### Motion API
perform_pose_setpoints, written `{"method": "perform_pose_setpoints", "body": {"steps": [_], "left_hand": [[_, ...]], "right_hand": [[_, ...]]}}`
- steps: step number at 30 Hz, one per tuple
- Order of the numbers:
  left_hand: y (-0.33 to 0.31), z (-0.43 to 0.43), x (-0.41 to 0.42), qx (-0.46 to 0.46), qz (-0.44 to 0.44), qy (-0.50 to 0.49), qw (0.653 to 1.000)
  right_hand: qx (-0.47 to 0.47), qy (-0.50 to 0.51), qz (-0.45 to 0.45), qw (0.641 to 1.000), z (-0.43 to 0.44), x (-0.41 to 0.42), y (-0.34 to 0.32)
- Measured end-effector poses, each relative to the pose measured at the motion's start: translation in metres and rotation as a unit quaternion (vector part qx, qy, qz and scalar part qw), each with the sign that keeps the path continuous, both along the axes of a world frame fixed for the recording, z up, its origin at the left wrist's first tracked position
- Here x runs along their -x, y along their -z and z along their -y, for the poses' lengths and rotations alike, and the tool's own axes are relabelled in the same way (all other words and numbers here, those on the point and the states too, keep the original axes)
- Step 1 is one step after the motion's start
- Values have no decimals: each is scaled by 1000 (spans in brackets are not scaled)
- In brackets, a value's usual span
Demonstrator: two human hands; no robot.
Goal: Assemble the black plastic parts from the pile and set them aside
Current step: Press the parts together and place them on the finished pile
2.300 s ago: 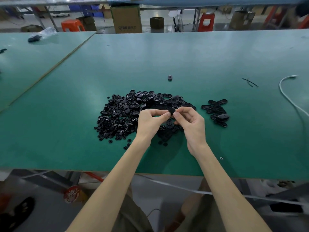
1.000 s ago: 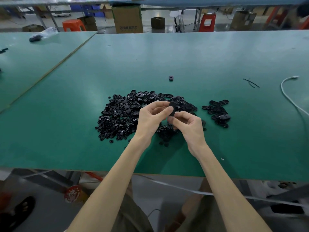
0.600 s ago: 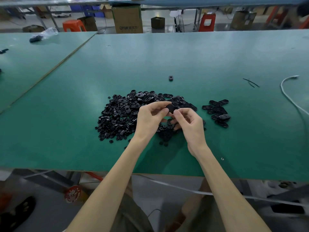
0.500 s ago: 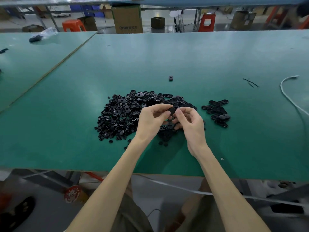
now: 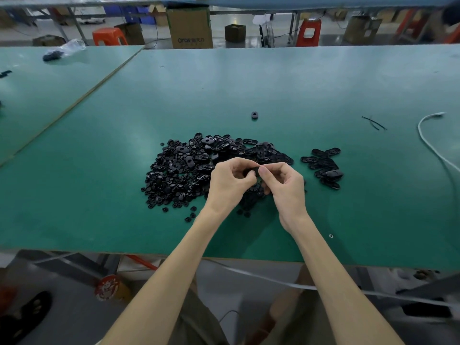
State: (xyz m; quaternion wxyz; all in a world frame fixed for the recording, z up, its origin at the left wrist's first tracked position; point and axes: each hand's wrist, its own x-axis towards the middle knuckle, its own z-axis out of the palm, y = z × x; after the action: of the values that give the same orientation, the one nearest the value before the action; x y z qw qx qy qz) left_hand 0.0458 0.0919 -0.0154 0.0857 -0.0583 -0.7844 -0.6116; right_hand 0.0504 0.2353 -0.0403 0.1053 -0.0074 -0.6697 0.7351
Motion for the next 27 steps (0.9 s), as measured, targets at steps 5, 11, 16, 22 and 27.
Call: {"method": "perform_pose_setpoints", "body": {"steps": [5,11,16,22,27], "left_hand": [[1,-6,0,10,3,-22,1000],[1,4,0,-73,41,41,996],[-1,7,-1,-80,53,45,994],[-15,-7,6,-3,0,-18,1000],[-46,-38,19,30,-44,-15,998]], "right_hand": [[-8,-1,7,1000,0,1,2],[22,13,7,1000,-1,2,2],[11,3,5,1000,0,2,2],[24,21,9,999,1,1,-1],[10,7,20,1000,2,2,-2]]}}
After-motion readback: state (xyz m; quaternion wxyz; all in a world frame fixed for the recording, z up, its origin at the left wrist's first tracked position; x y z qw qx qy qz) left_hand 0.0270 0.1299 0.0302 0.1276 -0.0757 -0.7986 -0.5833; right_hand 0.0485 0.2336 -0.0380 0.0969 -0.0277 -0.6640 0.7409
